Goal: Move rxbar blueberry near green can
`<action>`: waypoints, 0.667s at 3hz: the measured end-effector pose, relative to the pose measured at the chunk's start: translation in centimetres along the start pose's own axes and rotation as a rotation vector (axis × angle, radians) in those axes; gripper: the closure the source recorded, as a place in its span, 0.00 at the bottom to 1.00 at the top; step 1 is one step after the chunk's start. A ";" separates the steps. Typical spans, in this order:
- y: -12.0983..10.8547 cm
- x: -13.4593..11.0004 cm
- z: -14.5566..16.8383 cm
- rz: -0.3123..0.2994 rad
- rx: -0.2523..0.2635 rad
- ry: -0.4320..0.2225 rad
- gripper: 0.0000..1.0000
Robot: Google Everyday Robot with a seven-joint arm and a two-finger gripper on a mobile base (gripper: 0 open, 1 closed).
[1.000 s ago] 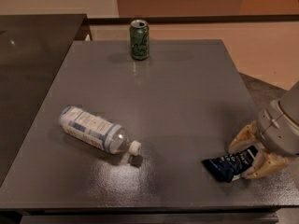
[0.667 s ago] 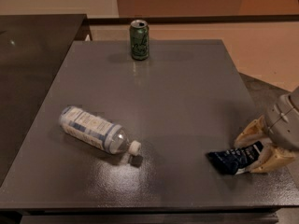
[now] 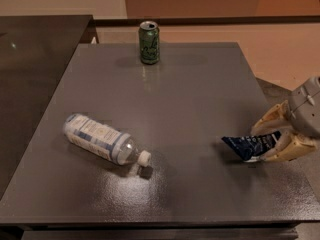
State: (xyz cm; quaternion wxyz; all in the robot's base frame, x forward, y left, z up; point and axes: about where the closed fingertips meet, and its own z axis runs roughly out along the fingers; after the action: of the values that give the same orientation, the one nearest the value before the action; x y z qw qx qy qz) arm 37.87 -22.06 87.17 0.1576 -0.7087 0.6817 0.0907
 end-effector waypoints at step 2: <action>-5.4 -4.3 1.5 0.067 0.075 -0.019 1.00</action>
Offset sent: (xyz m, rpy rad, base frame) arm 0.0953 0.0817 0.0044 0.0523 -0.0661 -0.1649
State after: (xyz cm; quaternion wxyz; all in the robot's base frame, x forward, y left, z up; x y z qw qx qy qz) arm 43.12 -17.43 87.78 0.1874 -0.6782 0.7064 0.0770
